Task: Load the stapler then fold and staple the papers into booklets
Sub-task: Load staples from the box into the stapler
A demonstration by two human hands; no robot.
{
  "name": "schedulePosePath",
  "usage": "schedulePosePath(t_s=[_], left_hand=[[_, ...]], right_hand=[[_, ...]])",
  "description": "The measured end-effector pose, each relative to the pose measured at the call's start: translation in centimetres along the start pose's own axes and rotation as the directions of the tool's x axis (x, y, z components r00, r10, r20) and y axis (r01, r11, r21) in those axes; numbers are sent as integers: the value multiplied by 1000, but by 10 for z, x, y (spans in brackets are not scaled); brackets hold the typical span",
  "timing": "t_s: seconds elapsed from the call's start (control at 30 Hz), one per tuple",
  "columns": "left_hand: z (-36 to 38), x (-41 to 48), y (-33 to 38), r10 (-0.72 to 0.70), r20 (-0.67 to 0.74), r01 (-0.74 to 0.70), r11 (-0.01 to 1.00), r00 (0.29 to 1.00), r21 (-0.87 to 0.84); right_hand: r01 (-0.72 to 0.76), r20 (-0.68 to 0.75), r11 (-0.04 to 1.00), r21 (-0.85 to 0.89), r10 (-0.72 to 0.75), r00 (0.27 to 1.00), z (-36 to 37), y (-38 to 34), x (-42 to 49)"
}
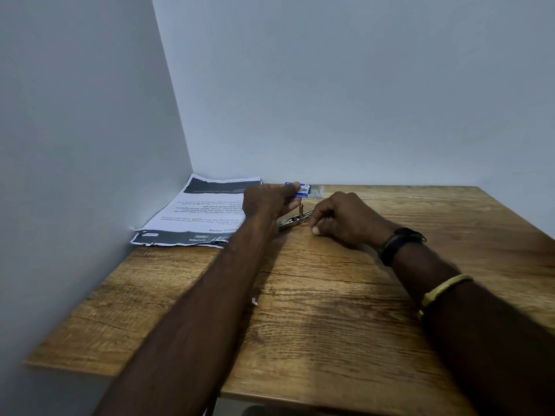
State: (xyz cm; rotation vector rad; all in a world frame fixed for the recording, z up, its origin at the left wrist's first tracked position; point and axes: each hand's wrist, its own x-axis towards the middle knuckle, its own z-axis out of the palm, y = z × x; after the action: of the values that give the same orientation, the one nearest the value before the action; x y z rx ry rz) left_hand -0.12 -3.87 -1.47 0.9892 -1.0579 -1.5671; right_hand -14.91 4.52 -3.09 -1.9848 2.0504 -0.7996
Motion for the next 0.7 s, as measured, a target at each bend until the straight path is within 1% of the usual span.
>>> schedulePosePath(t_s=[0.03,0.1,0.2,0.27,0.33,0.4,0.5,0.7], left_hand=[[0,0,0,-1,-2,1,1000,1000,5],[0,0,0,0,-11,0,1000,1000,12],[0,0,1,0,-12,0,1000,1000,5],[1,-1,0,-9,3,9,1000,1000,16],[3,-2,-1,-17,31,17,1000,999,27],[6,-5,-2,-21,68,19,999,997,35],[9,-7,-4,-31,107,28,999,994,25],[9,-12,-1,-45,116,40,998,992,40]], right_hand=[[-12,-44,1000,17,13,999,-3,0,-1],[-39,-186,999,29,44,982,-11,2,-1],[-68,-416,994,84,97,904,-24,2,0],[-16,-494,984,178,104,863,-28,-2,0],[44,-495,970,240,83,865,-30,-6,1],[57,-444,961,269,71,893,-28,-9,2],[24,-366,949,314,98,925,-24,-7,2],[-68,-245,869,491,212,946,-25,-1,4]])
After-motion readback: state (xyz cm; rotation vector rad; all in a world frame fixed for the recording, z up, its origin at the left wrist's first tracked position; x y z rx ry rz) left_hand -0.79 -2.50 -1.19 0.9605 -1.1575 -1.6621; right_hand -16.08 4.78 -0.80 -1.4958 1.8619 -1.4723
